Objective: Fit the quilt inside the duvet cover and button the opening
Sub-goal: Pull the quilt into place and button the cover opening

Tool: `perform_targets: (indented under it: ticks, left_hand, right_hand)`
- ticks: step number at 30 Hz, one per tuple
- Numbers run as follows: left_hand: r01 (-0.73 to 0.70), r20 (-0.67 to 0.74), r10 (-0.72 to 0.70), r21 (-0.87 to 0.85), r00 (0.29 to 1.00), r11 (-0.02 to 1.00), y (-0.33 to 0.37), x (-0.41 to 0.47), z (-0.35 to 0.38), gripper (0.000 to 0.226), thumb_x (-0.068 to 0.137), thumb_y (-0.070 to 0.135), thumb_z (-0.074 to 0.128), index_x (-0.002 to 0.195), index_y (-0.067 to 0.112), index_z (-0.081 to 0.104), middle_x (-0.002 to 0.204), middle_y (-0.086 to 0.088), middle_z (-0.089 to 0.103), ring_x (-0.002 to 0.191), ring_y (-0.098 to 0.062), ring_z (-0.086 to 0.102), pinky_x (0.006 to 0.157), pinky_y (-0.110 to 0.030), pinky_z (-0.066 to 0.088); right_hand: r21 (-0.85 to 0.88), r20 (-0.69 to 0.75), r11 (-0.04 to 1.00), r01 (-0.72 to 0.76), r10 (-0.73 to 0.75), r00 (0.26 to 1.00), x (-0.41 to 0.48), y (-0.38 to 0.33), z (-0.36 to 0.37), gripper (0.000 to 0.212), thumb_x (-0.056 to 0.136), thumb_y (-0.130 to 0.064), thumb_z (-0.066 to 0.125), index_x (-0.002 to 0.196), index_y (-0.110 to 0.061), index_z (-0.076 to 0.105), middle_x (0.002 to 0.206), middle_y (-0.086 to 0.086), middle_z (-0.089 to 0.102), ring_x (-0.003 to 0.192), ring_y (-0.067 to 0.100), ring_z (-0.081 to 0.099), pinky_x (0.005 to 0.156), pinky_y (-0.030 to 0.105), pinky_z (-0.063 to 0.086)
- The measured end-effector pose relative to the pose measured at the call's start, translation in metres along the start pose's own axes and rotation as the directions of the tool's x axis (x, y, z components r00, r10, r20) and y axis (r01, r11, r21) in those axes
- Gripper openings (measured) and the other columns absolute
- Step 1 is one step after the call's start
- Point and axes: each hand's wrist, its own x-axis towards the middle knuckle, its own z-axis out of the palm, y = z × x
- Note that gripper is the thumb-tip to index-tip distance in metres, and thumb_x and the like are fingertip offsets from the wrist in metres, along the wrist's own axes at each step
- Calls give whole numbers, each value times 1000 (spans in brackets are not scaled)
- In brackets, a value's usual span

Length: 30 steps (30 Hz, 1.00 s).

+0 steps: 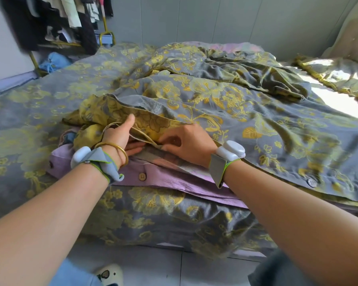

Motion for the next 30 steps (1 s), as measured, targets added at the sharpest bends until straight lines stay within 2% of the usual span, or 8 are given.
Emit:
perform_targets:
  ticks: [4, 7, 11, 14, 17, 22, 27, 30]
  left_hand:
    - [-21, -429, 35, 38, 903, 999, 6, 8, -11, 88, 70, 72, 59, 129, 9, 50, 128, -8, 58, 113, -30, 57, 97, -39, 46]
    - [-67, -620, 105, 84, 778, 994, 17, 11, -26, 74, 76, 56, 59, 134, 12, 42, 132, -9, 52, 113, -28, 55, 93, -33, 43]
    - [-383, -624, 463, 269, 629, 884, 25, 13, -42, 66, 82, 2, 41, 142, 29, 29, 139, -7, 43, 111, -25, 52, 86, -25, 39]
    - [-355, -389, 792, 738, 471, 573, 27, 14, -55, 74, 76, 2, 52, 143, 24, 32, 145, -9, 36, 132, -30, 37, 104, -42, 34]
    - [-614, 260, 892, 789, 370, 25, 26, 10, -45, 81, 69, -11, 41, 140, 28, 42, 142, -5, 46, 132, -26, 41, 109, -44, 32]
    - [-615, 684, 498, 717, 533, -327, 5, 0, -37, 79, 72, -13, 43, 132, 39, 48, 137, 11, 51, 131, -15, 37, 101, -42, 19]
    - [-28, 131, 451, 973, 883, -230, 20, -9, -52, 42, 85, 18, 52, 127, 19, 50, 133, -5, 51, 128, -28, 41, 100, -48, 32]
    - [72, 11, 329, 969, 944, -238, 21, -16, -56, 35, 88, 16, 51, 121, 6, 56, 124, -14, 58, 113, -35, 55, 82, -42, 42]
  right_hand:
    - [-243, -329, 962, -126, 40, 943, 14, -5, -1, 54, 71, -46, 74, 118, -26, 58, 116, 1, 55, 108, 26, 47, 88, 43, 44]
    - [-131, -109, 960, -247, 234, 966, 21, -9, 3, 67, 73, -39, 74, 133, -33, 46, 125, 2, 55, 118, 29, 50, 94, 44, 45]
    - [-55, 203, 996, 75, -62, 977, 14, -20, 15, 55, 86, -17, 62, 134, -40, 51, 112, -1, 59, 103, 23, 60, 83, 35, 51]
    - [-67, 269, 988, 137, -114, 956, 12, -26, 15, 51, 90, -27, 55, 138, -45, 47, 108, 2, 56, 103, 25, 57, 83, 41, 50]
    - [-69, 289, 990, 120, -96, 953, 13, -23, 15, 57, 92, -16, 50, 139, -47, 45, 109, 1, 55, 107, 25, 56, 86, 42, 49]
    - [-100, 295, 989, 108, -74, 952, 12, -14, 11, 62, 85, -11, 55, 138, -41, 45, 115, 1, 55, 105, 25, 57, 77, 33, 47]
    - [-176, 330, 984, 22, 38, 943, 1, 0, -9, 47, 83, -12, 57, 126, -30, 51, 106, -4, 51, 101, 26, 57, 73, 35, 47]
    - [-167, 322, 986, -19, 73, 944, -6, 3, -21, 47, 82, -13, 59, 124, -32, 53, 99, -6, 52, 93, 21, 56, 68, 35, 47]
